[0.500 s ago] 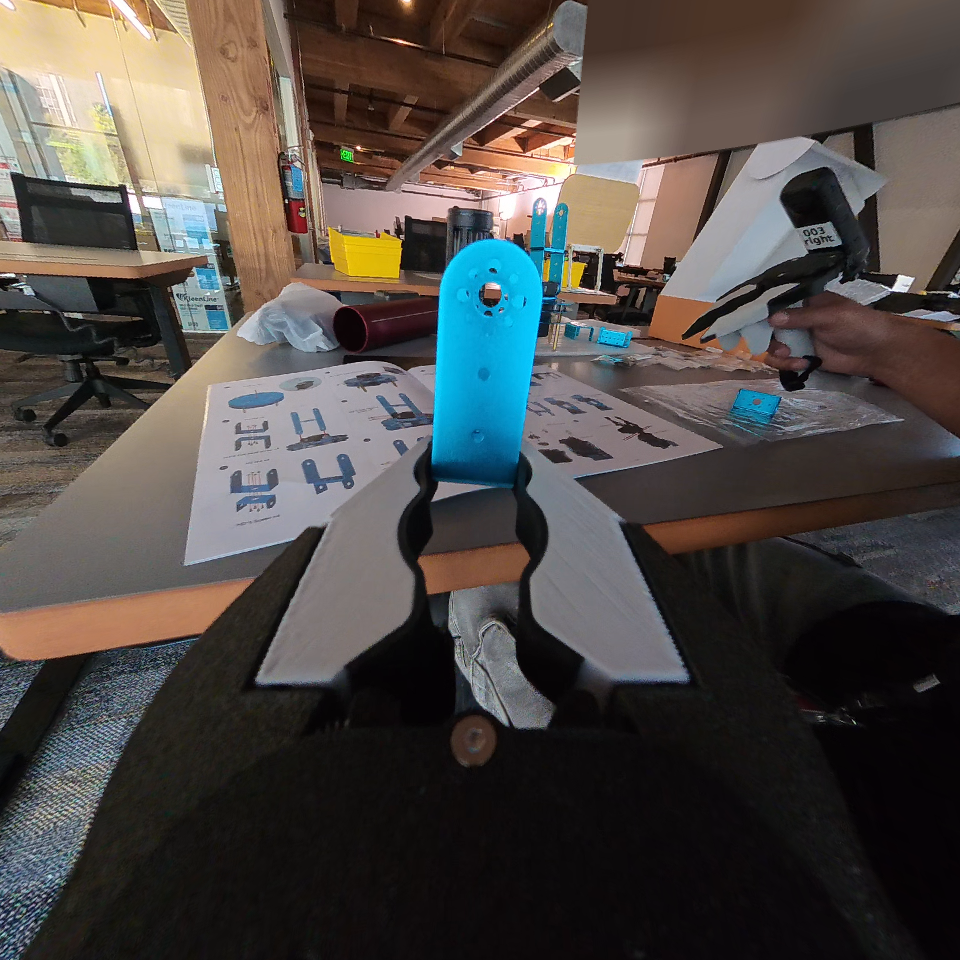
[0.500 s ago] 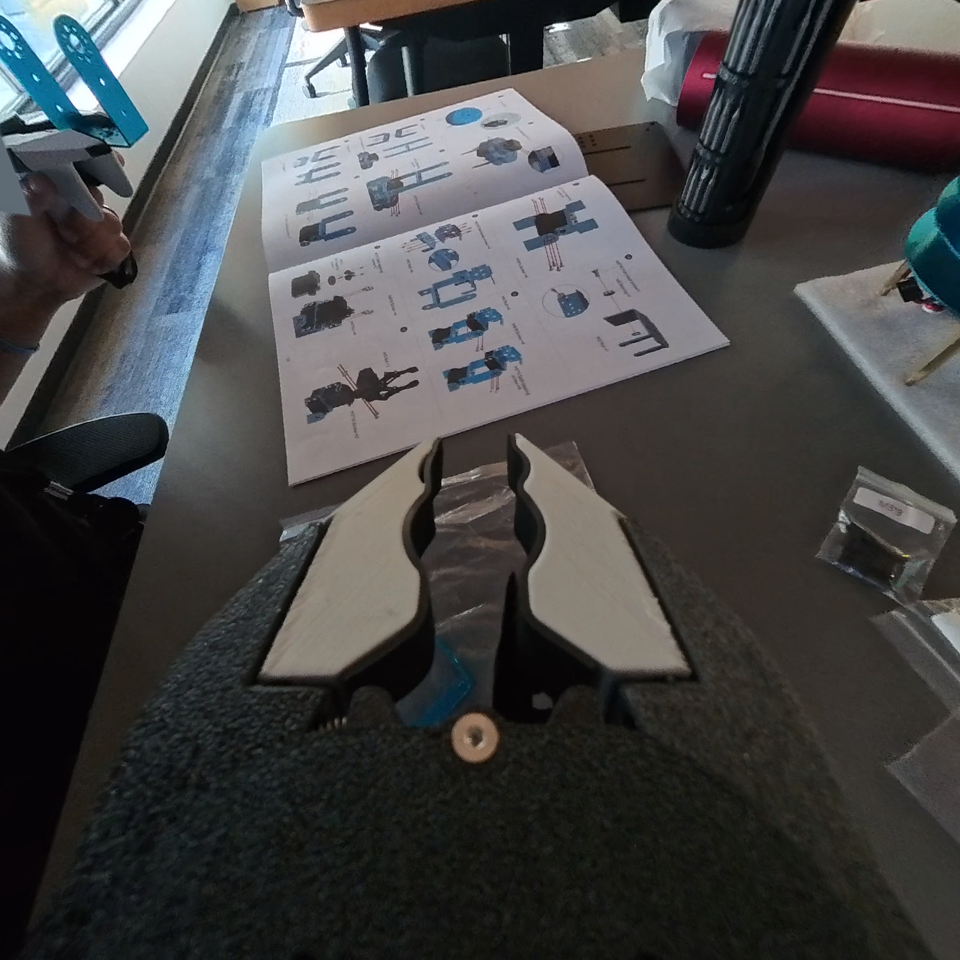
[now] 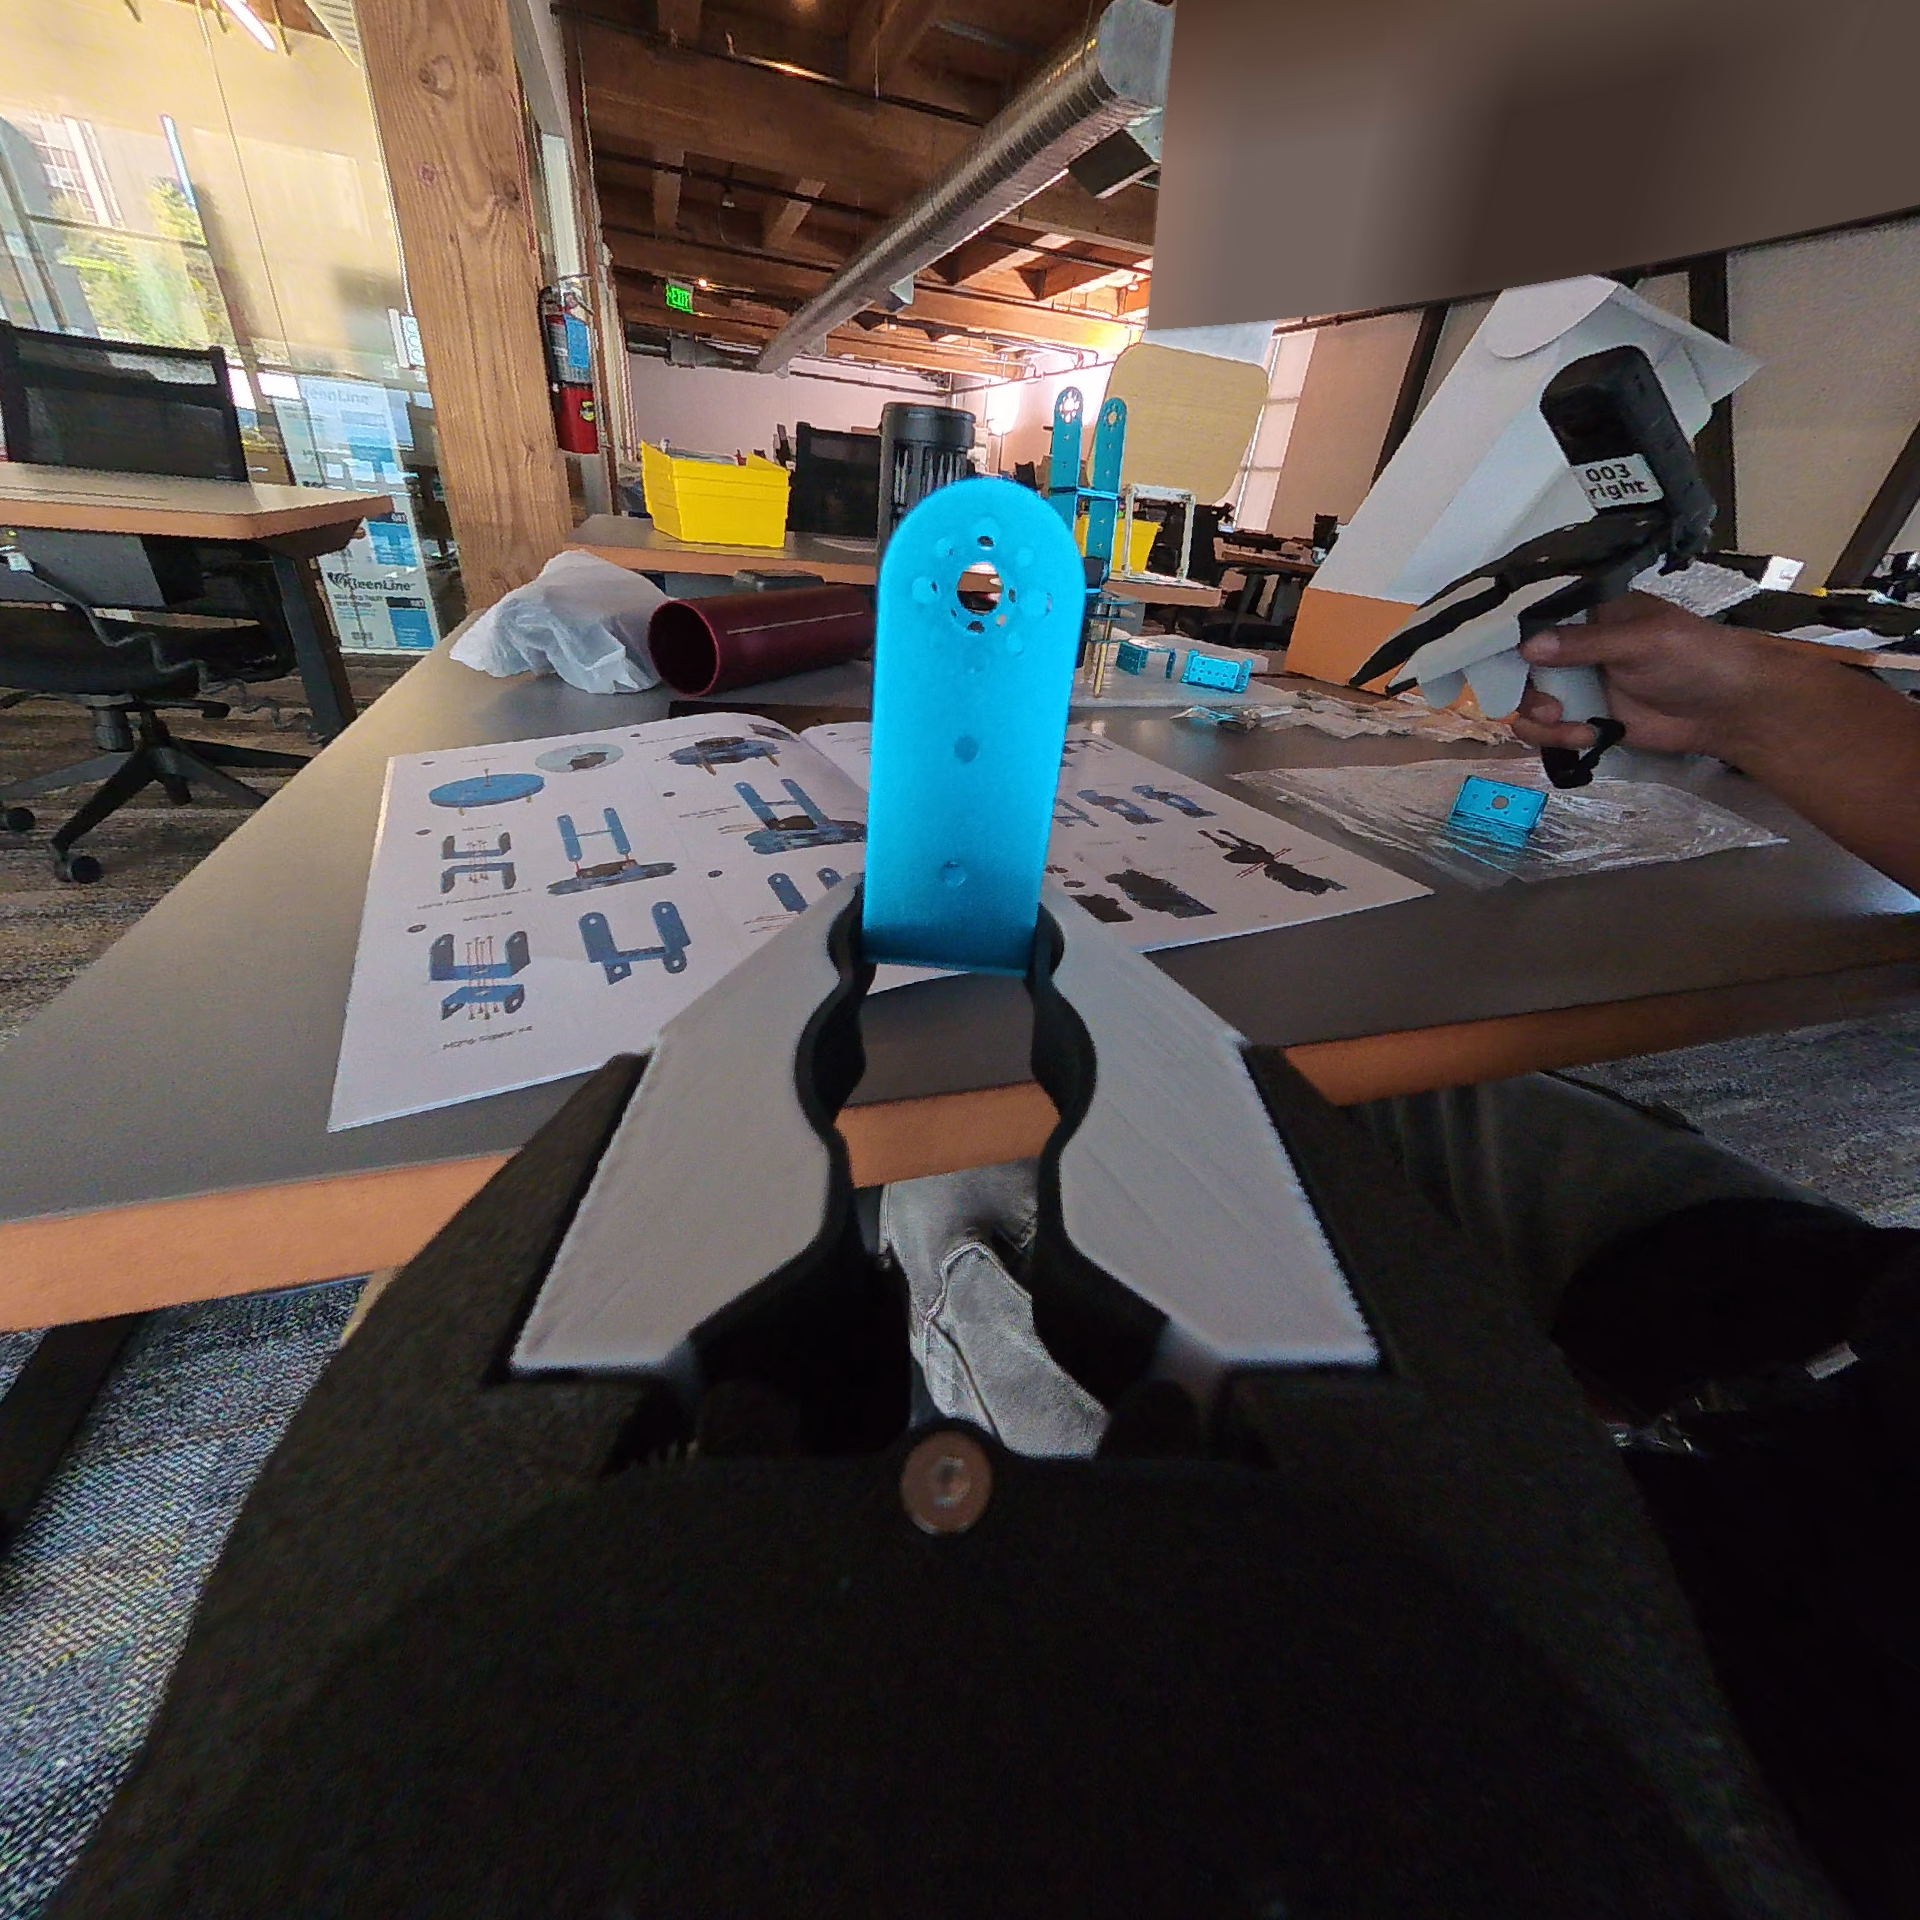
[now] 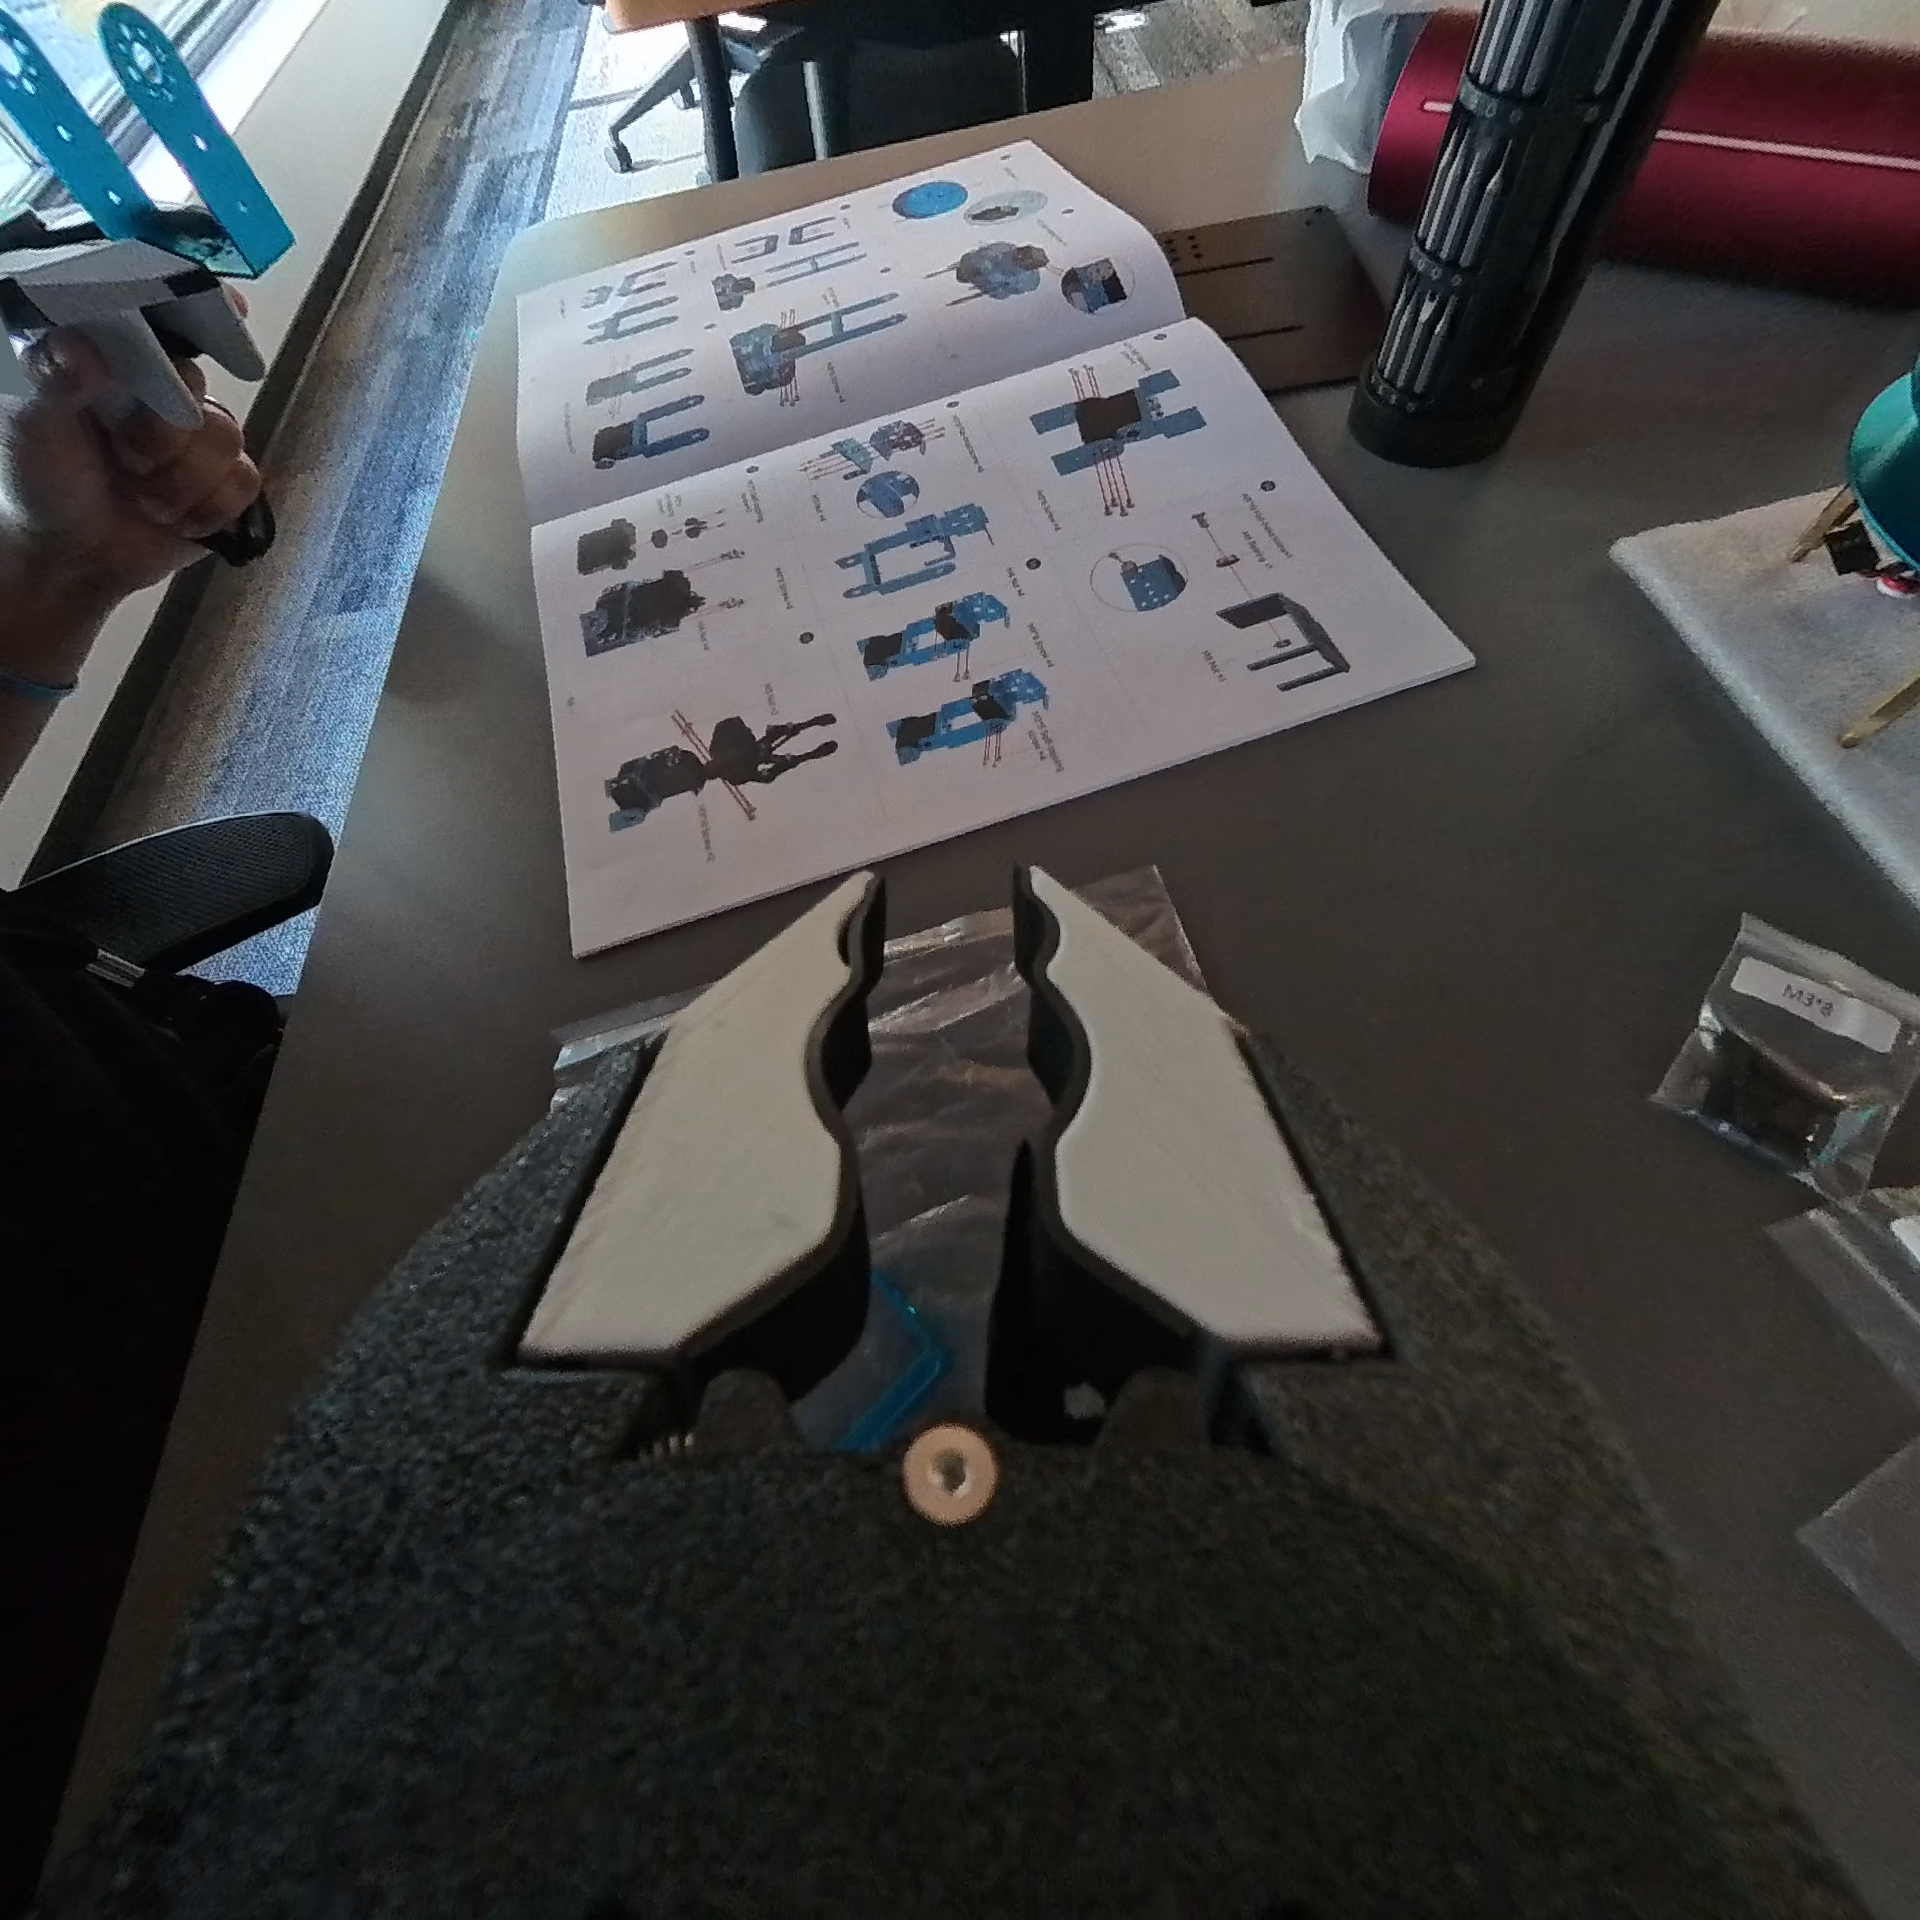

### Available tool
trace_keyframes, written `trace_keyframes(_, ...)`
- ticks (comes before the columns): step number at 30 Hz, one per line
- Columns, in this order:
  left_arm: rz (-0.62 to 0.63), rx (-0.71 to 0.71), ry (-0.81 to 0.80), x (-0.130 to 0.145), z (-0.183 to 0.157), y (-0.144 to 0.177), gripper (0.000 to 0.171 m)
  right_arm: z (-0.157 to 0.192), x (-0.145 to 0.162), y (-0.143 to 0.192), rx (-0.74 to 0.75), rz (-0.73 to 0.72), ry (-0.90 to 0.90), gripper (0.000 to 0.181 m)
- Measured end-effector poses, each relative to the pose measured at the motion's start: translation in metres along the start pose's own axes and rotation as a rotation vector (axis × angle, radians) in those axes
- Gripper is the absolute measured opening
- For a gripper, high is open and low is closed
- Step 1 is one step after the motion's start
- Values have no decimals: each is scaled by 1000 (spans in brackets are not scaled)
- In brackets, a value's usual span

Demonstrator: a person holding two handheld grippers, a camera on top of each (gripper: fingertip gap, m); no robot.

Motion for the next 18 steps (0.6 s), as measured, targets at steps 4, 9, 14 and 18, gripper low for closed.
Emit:
trace_keyframes(4, 3, 8, 3, 1, -3, -3, 26, 1, 1, 2, 2, 7, 9, 24)
trace_keyframes(9, 6, 26, 21, -1, -9, -11, 27, 4, -1, 4, 3, 10, 29, 24)
trace_keyframes(14, 12, 100, 3, -9, -29, -32, 26, 13, -11, 16, 2, -16, 77, 24)
trace_keyframes(18, 30, 217, 14, -15, -59, -64, 27, 20, -17, 38, -31, -31, 61, 25)
Point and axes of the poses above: each gripper's, where its closed fingertips meet, y back along the fingers, x out of its underside, z = x × y across the jaws, the point moved 1 cm from there along y, back along the fingers, and after that the axes turned 11 degrees about -z, right-handed, at the moved point
